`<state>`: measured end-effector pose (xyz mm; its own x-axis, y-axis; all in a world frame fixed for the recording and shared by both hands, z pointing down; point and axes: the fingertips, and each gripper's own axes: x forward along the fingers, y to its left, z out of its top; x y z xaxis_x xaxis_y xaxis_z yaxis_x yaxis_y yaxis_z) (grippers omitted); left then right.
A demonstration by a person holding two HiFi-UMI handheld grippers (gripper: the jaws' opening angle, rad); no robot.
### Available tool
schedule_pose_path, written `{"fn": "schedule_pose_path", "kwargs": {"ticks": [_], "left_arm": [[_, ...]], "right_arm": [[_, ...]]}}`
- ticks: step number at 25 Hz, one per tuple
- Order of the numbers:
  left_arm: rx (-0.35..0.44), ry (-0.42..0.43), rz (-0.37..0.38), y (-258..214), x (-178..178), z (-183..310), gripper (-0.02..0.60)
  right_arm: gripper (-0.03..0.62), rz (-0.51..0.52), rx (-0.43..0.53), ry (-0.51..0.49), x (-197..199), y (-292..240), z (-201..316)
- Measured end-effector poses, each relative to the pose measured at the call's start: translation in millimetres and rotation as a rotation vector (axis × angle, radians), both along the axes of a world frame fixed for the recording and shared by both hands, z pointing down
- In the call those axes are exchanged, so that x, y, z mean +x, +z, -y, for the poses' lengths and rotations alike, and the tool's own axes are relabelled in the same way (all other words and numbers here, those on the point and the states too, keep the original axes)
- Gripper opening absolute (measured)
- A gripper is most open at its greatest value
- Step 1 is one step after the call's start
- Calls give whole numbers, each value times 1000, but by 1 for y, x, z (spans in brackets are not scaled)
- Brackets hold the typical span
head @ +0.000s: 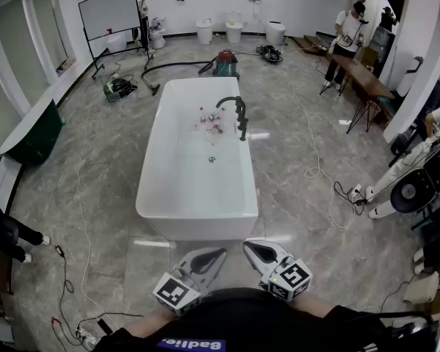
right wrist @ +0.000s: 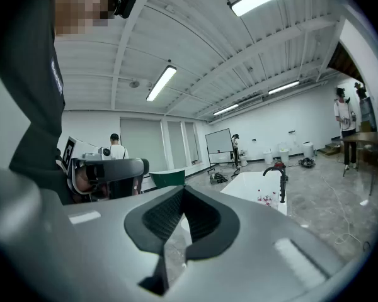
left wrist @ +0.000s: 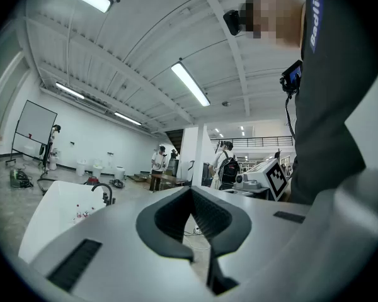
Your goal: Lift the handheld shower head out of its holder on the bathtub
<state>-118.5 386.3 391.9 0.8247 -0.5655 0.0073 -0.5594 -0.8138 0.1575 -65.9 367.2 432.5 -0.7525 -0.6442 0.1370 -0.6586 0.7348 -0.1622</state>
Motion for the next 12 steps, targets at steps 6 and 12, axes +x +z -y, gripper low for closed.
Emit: {"fn": "schedule_pose_path", "kwargs": {"ticks": [6,12], "left_arm": [[6,-2,3,-3,-1,0,5],[6,2,12,-2,2,-4,5]], "right_arm": [[2,9,-3,4,1,-2,0],[2,4,2,3,4,-1,-3]]}}
